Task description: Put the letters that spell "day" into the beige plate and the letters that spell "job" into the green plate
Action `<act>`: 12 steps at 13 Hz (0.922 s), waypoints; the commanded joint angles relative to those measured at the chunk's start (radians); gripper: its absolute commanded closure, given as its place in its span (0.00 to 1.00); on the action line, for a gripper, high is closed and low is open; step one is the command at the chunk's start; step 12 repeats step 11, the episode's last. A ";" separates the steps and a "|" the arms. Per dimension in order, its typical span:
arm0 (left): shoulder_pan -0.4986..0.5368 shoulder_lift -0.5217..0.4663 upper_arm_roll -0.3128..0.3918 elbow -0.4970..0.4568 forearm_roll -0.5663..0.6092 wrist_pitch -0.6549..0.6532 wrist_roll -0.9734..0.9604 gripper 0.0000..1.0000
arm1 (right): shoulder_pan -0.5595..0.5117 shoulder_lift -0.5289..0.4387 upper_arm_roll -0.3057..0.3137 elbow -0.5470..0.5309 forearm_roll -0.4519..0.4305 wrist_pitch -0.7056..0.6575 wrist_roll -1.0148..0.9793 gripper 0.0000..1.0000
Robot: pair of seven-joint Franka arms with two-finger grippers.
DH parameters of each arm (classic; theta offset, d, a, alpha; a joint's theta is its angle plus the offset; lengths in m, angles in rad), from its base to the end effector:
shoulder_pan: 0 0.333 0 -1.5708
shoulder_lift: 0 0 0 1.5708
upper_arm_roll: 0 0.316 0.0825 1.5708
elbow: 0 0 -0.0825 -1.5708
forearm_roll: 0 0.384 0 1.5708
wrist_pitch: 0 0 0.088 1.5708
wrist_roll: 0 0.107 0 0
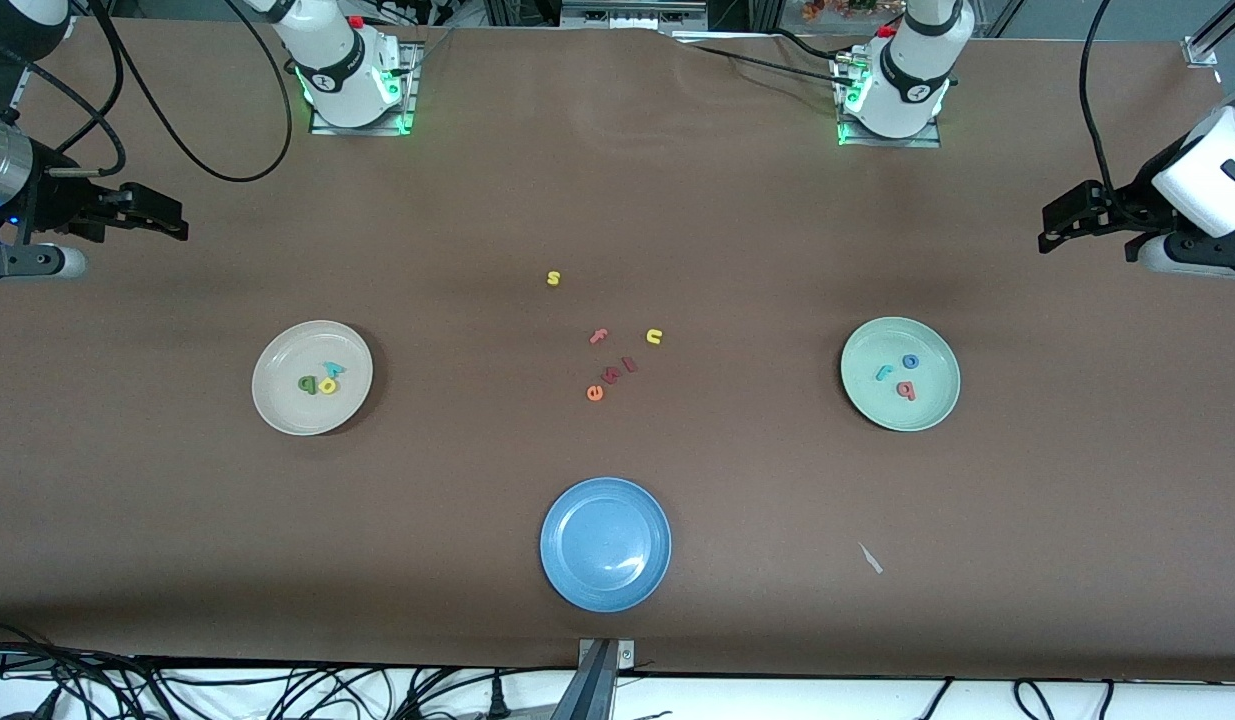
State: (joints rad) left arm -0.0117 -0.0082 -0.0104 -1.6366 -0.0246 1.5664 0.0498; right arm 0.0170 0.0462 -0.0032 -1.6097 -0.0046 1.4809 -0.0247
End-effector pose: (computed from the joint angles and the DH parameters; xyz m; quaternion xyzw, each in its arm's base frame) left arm 0.5490 -0.0148 0.5977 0.9988 -0.0356 -0.0308 0.0127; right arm 0.5546 0.0072 0.5737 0.9960 0.0192 -0.0874 0.0019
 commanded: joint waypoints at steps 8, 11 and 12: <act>-0.004 0.002 0.004 0.017 -0.014 -0.015 0.004 0.00 | 0.000 -0.005 0.000 -0.009 -0.028 0.009 -0.001 0.00; -0.002 0.001 0.004 0.017 -0.008 -0.020 0.007 0.00 | 0.000 -0.005 0.000 -0.009 -0.028 0.009 -0.003 0.00; -0.002 0.001 0.004 0.017 -0.008 -0.020 0.007 0.00 | 0.000 -0.005 0.000 -0.009 -0.028 0.009 -0.003 0.00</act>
